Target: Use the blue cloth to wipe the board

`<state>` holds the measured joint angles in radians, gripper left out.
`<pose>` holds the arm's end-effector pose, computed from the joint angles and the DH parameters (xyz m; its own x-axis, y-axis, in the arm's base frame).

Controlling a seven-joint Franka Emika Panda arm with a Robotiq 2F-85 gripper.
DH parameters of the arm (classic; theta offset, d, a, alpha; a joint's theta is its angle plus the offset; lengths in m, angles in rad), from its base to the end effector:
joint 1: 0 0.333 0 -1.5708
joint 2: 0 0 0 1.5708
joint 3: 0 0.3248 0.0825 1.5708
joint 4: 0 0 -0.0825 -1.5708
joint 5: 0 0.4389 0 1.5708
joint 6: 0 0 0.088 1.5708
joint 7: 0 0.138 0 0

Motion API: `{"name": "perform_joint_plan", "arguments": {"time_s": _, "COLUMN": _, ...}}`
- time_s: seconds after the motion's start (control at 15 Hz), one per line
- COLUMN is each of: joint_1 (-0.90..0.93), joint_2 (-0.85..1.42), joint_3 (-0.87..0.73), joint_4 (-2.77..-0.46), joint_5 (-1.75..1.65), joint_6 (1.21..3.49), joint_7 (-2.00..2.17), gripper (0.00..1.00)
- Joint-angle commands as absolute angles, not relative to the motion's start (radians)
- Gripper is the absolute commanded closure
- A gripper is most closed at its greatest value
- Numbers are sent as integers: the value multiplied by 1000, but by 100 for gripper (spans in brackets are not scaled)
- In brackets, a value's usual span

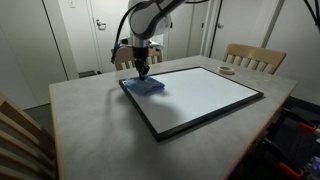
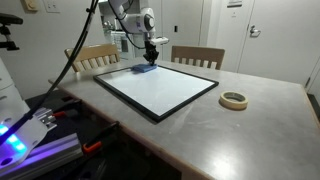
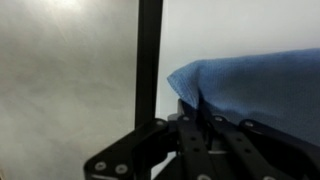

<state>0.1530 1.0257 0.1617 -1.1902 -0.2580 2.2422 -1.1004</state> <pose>0.7877 0.2092 0.1037 0.0798 0.9958 -0.0452 0.9949 -0.0768 0.0649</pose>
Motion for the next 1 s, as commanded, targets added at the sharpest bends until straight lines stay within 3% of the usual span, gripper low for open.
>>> {"name": "perform_joint_plan", "arguments": {"time_s": 0.0, "joint_1": 154, "joint_2": 1058, "joint_3": 163, "joint_4": -1150, "joint_5": -250, "joint_6": 2222, "joint_7": -1137, "gripper": 58}}
{"name": "perform_joint_plan", "arguments": {"time_s": 0.53, "joint_1": 214, "joint_2": 972, "joint_3": 132, "joint_4": -1230, "joint_5": -298, "joint_6": 2249, "joint_7": -1090, "gripper": 2}}
{"name": "perform_joint_plan", "arguments": {"time_s": 0.93, "joint_1": 262, "joint_2": 894, "joint_3": 117, "joint_4": -1296, "joint_5": -343, "joint_6": 2246, "joint_7": -1030, "gripper": 0}}
